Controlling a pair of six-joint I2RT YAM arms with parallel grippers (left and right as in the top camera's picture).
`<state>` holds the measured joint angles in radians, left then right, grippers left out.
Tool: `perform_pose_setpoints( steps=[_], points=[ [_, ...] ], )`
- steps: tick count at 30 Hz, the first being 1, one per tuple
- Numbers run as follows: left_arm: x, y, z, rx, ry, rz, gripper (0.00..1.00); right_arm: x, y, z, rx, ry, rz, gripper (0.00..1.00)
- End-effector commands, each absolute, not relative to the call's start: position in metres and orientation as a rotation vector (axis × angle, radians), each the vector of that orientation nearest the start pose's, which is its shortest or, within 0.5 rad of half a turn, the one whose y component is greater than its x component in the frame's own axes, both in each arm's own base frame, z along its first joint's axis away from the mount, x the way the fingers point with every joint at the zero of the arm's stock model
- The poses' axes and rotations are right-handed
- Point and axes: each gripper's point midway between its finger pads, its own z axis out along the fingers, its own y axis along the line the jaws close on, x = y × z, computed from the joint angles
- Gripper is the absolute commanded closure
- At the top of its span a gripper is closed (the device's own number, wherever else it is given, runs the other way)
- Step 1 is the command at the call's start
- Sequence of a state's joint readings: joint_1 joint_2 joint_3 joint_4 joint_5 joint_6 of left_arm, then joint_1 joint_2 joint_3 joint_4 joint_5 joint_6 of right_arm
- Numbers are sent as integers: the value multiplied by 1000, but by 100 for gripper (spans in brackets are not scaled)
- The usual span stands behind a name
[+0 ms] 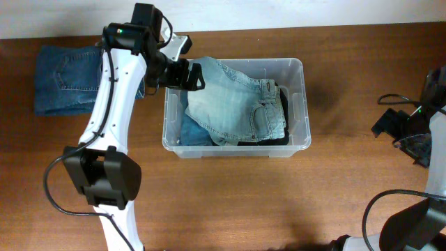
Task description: Pack container
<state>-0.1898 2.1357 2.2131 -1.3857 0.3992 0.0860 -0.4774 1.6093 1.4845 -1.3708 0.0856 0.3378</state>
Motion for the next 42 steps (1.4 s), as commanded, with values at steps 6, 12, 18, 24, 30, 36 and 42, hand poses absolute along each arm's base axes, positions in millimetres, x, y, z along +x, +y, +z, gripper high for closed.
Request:
perform_pose_setpoints(
  steps=[6,12,18,24,30,36,42],
  points=[
    [426,-178,184,565,2821,-609,1,259,-151,162,1233,2810,-141,2],
    [427,-176,162,523,2883,-608,1,259,-151,162,1233,2810,-141,2],
    [427,-173,139,509,2943,-613,1,259,-151,162,1233,2810,-141,2],
    [423,-184,119,522,2984,-671,1,259,-151,162,1233,2810,-141,2],
    [409,-189,115,512,3041,-762,25,259,-151,162,1233,2810,-141,2],
    [383,-184,117,502,3154,-774,98,259,-151,162,1233,2810,-141,2],
    [352,-189,129,447,3267,-922,100,259,-151,162,1233,2810,-141,1]
  ],
)
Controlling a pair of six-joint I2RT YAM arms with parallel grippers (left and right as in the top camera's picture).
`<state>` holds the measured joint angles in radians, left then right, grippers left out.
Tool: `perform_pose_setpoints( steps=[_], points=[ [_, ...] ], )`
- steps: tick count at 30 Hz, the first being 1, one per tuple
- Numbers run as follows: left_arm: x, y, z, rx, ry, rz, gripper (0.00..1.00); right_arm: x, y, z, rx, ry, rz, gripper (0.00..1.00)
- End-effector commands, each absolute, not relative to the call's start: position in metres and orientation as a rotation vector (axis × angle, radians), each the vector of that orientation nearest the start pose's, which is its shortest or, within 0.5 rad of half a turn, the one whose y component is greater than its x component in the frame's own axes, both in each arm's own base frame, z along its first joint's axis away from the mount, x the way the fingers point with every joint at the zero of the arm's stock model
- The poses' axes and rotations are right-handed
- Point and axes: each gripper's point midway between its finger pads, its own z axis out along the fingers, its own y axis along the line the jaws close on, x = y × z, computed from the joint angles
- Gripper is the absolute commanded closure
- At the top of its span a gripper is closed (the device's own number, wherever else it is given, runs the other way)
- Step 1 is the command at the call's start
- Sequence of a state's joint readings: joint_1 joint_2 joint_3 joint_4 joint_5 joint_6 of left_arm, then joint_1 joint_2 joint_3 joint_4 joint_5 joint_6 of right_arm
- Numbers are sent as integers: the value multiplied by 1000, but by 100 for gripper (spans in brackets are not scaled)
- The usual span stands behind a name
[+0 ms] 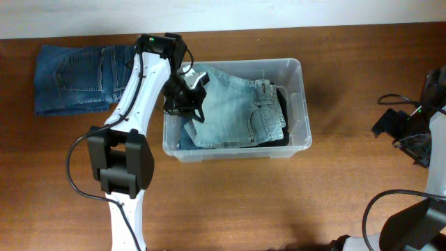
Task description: Pack container
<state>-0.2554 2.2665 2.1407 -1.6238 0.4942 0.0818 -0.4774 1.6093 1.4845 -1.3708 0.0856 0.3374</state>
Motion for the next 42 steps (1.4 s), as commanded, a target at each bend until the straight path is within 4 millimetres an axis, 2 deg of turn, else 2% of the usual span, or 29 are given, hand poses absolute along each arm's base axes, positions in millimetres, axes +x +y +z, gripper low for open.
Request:
perform_pose_setpoints(
  steps=[1,5,7,8,10,11,12,16,19,22,25,29,32,34,35,36,37,38,42],
  points=[
    [349,-192,132,436,3269,-959,99,259,-151,162,1233,2810,-141,2],
    [346,-206,139,434,3239,-1079,99,259,-151,162,1233,2810,-141,1],
    [345,-207,138,443,3242,-1069,98,259,-151,162,1233,2810,-141,2],
    [345,-206,138,444,3243,-1065,96,259,-151,162,1233,2810,-141,2],
    [346,-206,138,442,3243,-1065,83,259,-151,162,1233,2810,-141,2],
    [346,-205,137,441,3245,-1057,83,259,-151,162,1233,2810,-141,2],
    [346,-204,137,440,3246,-1055,83,259,-151,162,1233,2810,-141,1],
    [346,-204,137,374,3270,-1049,99,259,-151,162,1233,2810,-141,1],
    [345,-206,138,383,3269,-1046,100,259,-151,162,1233,2810,-141,1],
    [344,-203,147,405,3250,-995,100,259,-151,162,1233,2810,-141,2],
    [342,-195,167,382,3220,-900,99,259,-151,162,1233,2810,-141,2],
    [333,-188,213,416,3094,-853,99,259,-151,162,1233,2810,-141,2],
    [324,-183,233,424,3040,-821,98,259,-151,162,1233,2810,-141,2],
    [321,-181,239,429,3025,-808,91,259,-151,162,1233,2810,-141,2],
    [320,-178,239,430,3026,-779,54,259,-151,162,1233,2810,-141,1],
    [320,-177,238,431,3029,-767,31,259,-151,162,1233,2810,-141,2],
    [319,-176,236,429,3036,-767,21,259,-151,162,1233,2810,-141,1],
    [318,-175,234,427,3047,-759,2,259,-151,162,1233,2810,-141,2],
    [317,-166,222,426,3088,-672,1,259,-151,162,1233,2810,-141,2]
  ],
)
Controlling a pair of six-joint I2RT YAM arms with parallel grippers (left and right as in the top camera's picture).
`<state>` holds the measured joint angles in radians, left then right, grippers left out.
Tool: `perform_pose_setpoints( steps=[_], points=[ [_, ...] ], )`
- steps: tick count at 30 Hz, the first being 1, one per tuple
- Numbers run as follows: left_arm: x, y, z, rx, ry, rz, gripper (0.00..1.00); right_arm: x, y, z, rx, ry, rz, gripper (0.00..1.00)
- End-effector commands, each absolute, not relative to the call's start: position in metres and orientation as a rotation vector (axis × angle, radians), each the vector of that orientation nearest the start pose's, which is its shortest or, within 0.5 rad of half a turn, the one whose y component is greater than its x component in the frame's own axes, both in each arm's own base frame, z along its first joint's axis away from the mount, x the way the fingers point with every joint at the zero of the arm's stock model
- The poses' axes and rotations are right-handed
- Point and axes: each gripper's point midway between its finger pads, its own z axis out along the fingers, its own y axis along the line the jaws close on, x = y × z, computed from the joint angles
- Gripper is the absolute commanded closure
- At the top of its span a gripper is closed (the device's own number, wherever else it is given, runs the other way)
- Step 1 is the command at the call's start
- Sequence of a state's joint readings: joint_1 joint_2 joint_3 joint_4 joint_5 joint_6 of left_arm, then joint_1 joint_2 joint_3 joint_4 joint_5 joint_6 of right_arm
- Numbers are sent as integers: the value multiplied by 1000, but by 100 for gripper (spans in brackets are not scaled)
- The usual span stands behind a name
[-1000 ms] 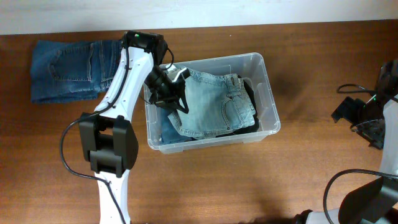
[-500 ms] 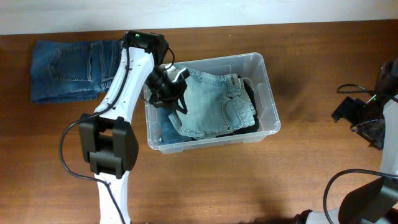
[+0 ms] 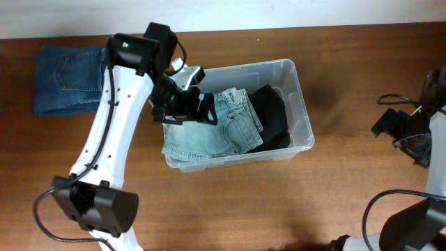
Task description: Pack container
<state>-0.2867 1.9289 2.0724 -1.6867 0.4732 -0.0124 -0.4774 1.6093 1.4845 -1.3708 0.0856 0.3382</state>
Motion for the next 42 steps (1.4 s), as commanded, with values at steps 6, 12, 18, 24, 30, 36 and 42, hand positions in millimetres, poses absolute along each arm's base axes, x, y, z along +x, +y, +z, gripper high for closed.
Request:
perform_pose_setpoints(
  steps=[6,12,18,24,30,36,42],
  points=[
    [328,-132,213,308,3125,-425,1,259,-151,162,1233,2810,-141,2],
    [345,-68,209,16,3136,-239,1,259,-151,162,1233,2810,-141,2],
    [335,-81,197,41,3189,-337,1,259,-151,162,1233,2810,-141,2],
    [331,-108,168,97,3215,-453,1,259,-151,162,1233,2810,-141,2],
    [338,-124,168,130,3167,-551,1,259,-151,162,1233,2810,-141,2],
    [347,-137,168,184,3116,-561,1,259,-151,162,1233,2810,-141,2],
    [367,-148,169,232,3019,-563,1,259,-151,162,1233,2810,-141,2]
  ],
)
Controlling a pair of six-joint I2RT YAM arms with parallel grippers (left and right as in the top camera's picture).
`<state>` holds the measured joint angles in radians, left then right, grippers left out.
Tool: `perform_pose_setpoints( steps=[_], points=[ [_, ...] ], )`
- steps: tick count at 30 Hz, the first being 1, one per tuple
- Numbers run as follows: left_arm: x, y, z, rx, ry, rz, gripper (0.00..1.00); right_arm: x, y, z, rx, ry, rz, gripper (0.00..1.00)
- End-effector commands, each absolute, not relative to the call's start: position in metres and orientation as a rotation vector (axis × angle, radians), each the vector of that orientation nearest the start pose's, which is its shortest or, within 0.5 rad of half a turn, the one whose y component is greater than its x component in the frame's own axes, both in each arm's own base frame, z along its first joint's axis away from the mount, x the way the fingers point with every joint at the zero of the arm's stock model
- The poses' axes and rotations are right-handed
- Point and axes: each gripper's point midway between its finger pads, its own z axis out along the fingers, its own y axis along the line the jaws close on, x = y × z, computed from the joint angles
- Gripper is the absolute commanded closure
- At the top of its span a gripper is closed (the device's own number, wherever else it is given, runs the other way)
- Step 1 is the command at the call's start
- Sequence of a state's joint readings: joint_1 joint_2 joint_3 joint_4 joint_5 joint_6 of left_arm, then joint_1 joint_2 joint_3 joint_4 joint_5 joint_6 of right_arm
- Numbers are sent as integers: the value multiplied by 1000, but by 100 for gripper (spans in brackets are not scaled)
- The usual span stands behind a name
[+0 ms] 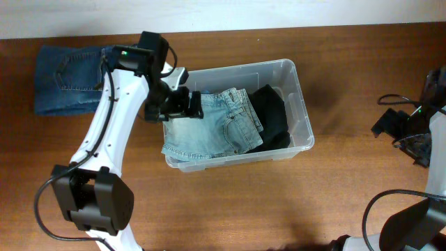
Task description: Pack container
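A clear plastic container [301, 97] stands mid-table, slightly skewed. Inside it, light blue jeans [223, 131] lie flat across the left and middle, and a black garment [274, 118] fills the right end. A pair of dark blue jeans [66, 78] lies folded on the table at the far left. My left gripper [193, 104] hovers at the container's left rim, over the light jeans' edge, with its fingers apart and nothing between them. My right gripper [387, 124] rests at the far right edge of the table, its fingers not readable.
Cables trail from the right arm [418, 132] near the table's right edge. The white wall runs along the back of the table, just behind the dark jeans and the container.
My left gripper has drawn back to the left, from over the light jeans to the container's left rim. The jeans, the container and the right arm are unchanged.
At first my left gripper held the light jeans bunched over the container's left end. Then it pressed them down inside. By the third moment the jeans lay flat, the black garment was uncovered, and the container had turned slightly. Now the gripper sits at the left rim.
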<state>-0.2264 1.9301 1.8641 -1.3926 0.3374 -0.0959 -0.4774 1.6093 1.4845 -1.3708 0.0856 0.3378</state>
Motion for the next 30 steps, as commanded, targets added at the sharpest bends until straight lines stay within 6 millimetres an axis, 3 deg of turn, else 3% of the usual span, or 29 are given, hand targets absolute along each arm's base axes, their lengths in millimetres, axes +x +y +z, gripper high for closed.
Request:
perform_pose_setpoints(
  steps=[1,6,8,10,12,14,17,18,24,30],
  points=[
    [368,-148,169,233,3012,-564,1,259,-151,162,1233,2810,-141,1],
    [366,-150,169,240,3018,-565,2,259,-151,162,1233,2810,-141,2],
    [364,-149,169,239,3026,-564,10,259,-151,162,1233,2810,-141,2],
    [362,-149,169,237,3038,-563,26,259,-151,162,1233,2810,-141,2],
    [359,-149,169,235,3049,-567,51,259,-151,162,1233,2810,-141,1],
    [358,-148,168,234,3055,-567,69,259,-151,162,1233,2810,-141,2],
    [354,-148,168,231,3071,-566,96,259,-151,162,1233,2810,-141,2],
    [353,-147,168,230,3074,-567,99,259,-151,162,1233,2810,-141,2],
    [351,-160,189,250,3040,-686,99,259,-151,162,1233,2810,-141,2],
    [353,-168,266,302,2885,-753,99,259,-151,162,1233,2810,-141,1]
  ],
)
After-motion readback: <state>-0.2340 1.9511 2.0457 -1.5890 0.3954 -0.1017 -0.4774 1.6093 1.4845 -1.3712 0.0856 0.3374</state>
